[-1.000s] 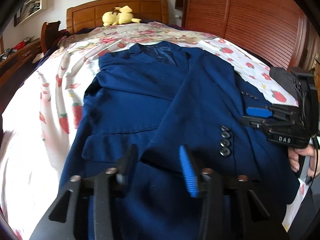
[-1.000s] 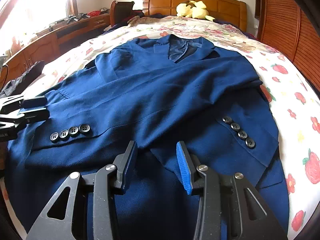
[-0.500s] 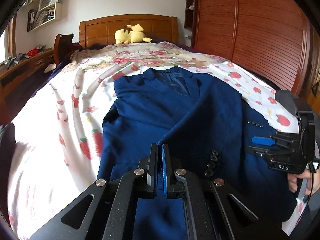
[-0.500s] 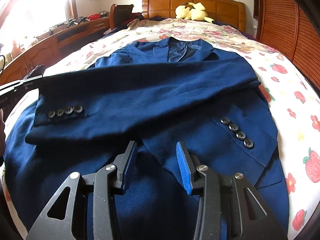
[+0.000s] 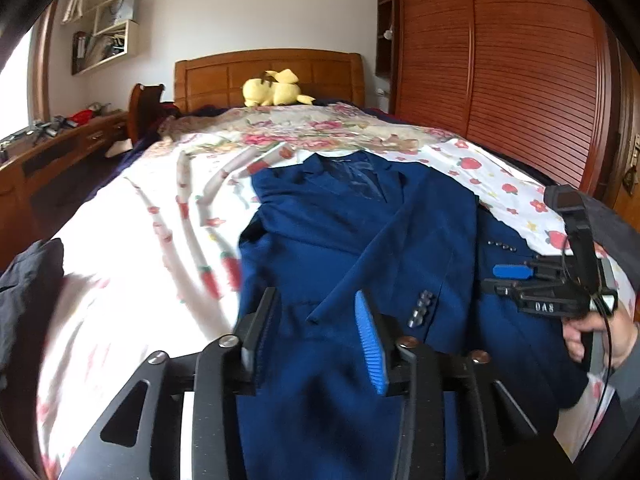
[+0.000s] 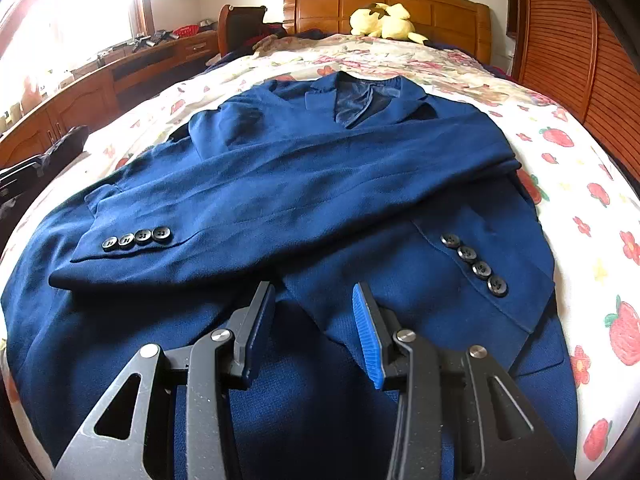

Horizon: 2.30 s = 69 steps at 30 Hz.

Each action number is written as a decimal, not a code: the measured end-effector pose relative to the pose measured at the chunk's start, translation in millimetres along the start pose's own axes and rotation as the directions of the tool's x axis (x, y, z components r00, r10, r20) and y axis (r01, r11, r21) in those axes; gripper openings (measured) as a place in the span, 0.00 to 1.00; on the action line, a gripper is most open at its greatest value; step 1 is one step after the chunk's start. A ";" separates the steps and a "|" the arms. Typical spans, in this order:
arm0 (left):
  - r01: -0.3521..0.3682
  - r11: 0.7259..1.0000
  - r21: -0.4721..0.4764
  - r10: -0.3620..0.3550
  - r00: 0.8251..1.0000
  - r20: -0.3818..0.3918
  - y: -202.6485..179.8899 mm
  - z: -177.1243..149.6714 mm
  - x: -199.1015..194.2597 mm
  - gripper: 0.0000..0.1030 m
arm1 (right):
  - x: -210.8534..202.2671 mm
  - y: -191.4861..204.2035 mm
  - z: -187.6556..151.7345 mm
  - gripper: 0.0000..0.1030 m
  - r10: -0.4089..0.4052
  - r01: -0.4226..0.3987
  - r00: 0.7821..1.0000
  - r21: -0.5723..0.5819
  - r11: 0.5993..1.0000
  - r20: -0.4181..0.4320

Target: Fold large clothes

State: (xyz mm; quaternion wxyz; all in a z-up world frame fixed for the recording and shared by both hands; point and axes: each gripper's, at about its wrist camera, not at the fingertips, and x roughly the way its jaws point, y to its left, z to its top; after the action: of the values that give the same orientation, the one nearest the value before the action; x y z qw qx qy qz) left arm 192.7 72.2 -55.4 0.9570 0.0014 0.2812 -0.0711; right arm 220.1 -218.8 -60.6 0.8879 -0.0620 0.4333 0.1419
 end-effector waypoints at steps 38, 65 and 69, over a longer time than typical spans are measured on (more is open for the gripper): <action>0.010 1.000 -0.001 -0.010 0.995 -0.103 29.7 -63.8 -61.3 0.45 | -113.1 -112.7 -83.2 0.40 -0.176 0.226 0.964 0.264 0.938 -0.199; 0.009 0.999 0.032 -0.003 0.985 -0.174 22.3 -77.6 -62.5 0.45 | -124.0 -66.1 -100.4 0.39 -0.078 0.093 0.991 0.150 0.984 -0.104; 0.016 0.999 0.035 -0.009 0.983 -0.182 19.4 -75.1 -57.5 0.38 | -125.1 -69.6 -91.5 0.39 -0.076 0.087 0.994 0.164 0.983 -0.074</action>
State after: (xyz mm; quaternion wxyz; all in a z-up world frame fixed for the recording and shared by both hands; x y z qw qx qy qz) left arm 107.2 102.4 -88.3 0.9267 0.0235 0.3661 -0.0818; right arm 99.5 -331.2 -19.5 0.8799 -0.0101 0.4704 0.0664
